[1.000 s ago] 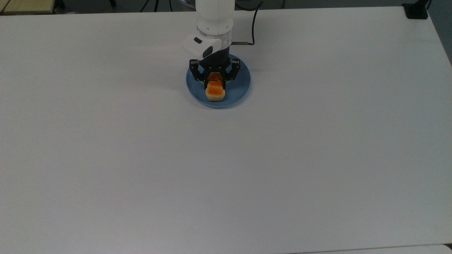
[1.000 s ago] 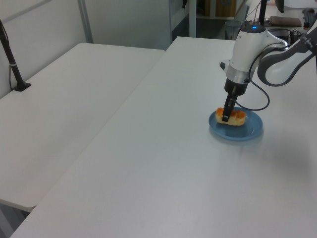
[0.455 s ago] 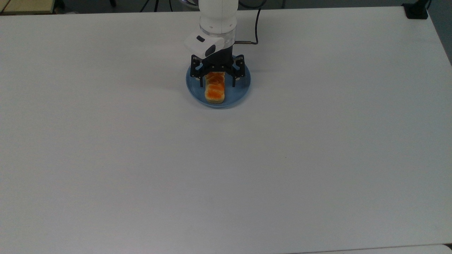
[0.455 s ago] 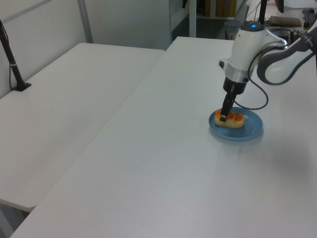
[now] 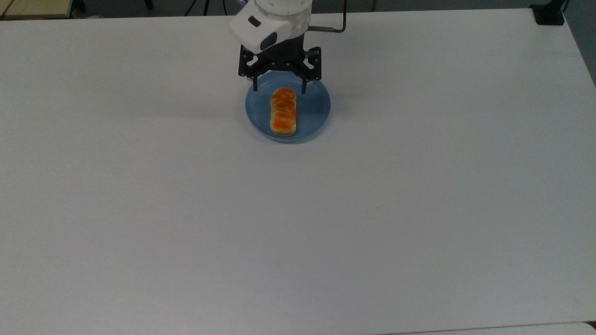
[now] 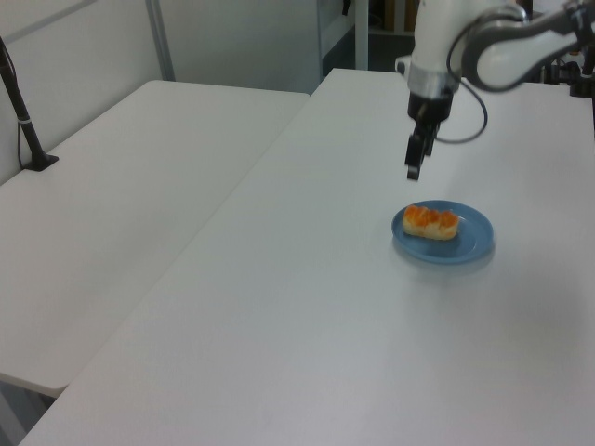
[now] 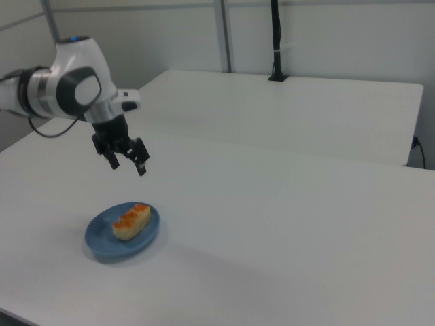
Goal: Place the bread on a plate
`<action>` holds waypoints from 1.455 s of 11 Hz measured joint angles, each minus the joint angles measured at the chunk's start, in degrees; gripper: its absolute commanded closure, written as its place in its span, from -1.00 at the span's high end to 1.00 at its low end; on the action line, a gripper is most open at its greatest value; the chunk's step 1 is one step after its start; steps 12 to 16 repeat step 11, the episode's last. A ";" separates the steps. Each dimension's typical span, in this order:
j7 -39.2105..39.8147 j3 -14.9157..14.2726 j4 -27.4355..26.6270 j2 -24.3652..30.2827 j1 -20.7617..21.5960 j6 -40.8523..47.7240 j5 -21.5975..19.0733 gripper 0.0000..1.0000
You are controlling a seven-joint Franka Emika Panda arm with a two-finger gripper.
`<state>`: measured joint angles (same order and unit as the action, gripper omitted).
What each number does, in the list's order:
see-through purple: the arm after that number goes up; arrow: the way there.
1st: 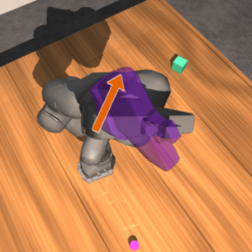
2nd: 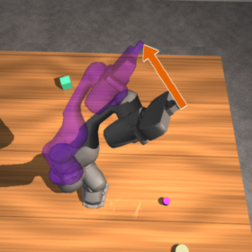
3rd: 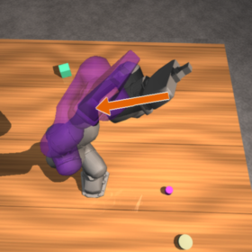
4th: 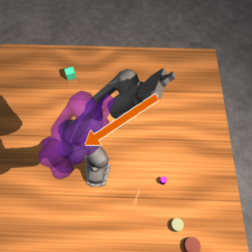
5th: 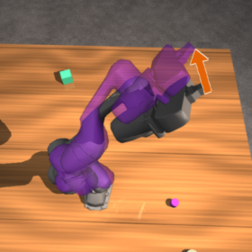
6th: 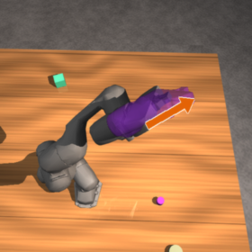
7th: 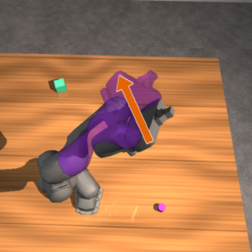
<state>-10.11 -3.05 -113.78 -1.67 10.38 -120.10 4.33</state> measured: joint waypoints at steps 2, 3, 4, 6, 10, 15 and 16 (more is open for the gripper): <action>0.00 -0.21 6.49 0.32 -1.23 8.81 0.00 1.00; 0.00 -0.24 9.89 0.38 -1.90 12.96 0.00 1.00; 0.00 -0.27 12.77 0.48 -2.51 15.94 0.00 1.00; 0.01 -0.34 16.05 0.55 -3.06 18.76 0.00 1.00; 0.01 -0.41 19.53 0.57 -4.03 23.55 0.00 1.00; 0.01 -0.42 20.25 0.64 -4.25 24.45 0.00 1.00; 0.01 -0.42 20.25 0.64 -4.25 24.45 0.00 1.00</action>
